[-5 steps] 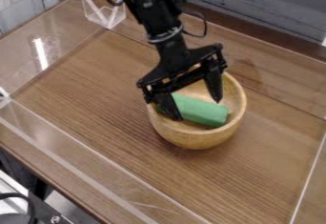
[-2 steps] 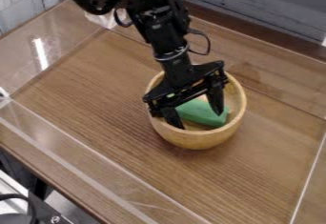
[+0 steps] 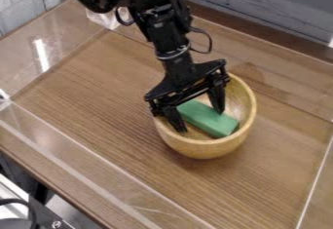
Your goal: Remove the green block from inside the brown bowl and put it on the table
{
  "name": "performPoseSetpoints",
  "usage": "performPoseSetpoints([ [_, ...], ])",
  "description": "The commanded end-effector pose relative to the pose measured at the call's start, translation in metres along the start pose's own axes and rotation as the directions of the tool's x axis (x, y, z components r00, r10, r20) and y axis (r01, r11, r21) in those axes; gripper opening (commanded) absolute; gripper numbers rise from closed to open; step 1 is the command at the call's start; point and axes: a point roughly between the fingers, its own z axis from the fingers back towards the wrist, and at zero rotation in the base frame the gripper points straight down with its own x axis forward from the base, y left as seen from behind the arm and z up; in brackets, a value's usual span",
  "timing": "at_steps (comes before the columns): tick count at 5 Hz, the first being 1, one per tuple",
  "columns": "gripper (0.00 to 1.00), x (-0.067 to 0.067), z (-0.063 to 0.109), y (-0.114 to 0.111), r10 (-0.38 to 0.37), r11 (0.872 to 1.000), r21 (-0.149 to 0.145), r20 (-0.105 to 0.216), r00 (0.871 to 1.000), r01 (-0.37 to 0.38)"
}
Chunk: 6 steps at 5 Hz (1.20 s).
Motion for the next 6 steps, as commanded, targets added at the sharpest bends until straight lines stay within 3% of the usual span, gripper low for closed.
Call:
performPoseSetpoints([
  [1,0.0,0.0008,-0.0053,-0.002,-0.008,1.0,-0.001,0.002,1.0,0.008],
  [6,0.0,-0.0048,-0.0061,0.0031,-0.037,0.993,0.107,-0.035,0.999,0.04],
])
